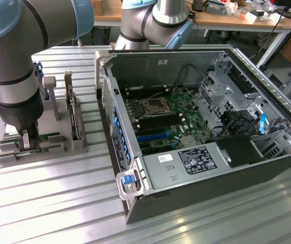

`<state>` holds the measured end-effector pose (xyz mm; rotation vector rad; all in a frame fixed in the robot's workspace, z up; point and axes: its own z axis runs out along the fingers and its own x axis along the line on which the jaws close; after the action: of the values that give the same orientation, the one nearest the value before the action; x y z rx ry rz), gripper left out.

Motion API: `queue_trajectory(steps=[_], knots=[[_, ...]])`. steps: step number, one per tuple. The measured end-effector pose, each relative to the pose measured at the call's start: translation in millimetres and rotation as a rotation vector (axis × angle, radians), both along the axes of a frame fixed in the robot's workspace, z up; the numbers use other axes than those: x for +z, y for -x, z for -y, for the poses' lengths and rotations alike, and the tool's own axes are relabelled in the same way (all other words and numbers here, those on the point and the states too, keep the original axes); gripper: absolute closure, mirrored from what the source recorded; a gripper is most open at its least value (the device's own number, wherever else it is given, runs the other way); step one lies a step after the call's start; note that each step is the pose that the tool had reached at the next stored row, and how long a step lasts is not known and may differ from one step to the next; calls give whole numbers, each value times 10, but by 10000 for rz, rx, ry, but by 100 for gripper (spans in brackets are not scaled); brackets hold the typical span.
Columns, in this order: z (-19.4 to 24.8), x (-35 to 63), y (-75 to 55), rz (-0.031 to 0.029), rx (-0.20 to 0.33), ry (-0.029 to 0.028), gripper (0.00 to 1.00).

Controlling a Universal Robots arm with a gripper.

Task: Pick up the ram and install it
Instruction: 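Pick up the ram and move it above insertion slot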

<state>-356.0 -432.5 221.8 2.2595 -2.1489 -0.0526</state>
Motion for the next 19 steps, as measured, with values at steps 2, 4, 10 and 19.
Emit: queue_trajectory(steps=[2, 4, 10, 19], knots=[[0, -27, 10, 0, -1, 1, 70], [0, -71, 31, 2, -1, 1, 70], [0, -112, 65, 1, -1, 6, 70], [0, -112, 65, 1, -1, 6, 88]])
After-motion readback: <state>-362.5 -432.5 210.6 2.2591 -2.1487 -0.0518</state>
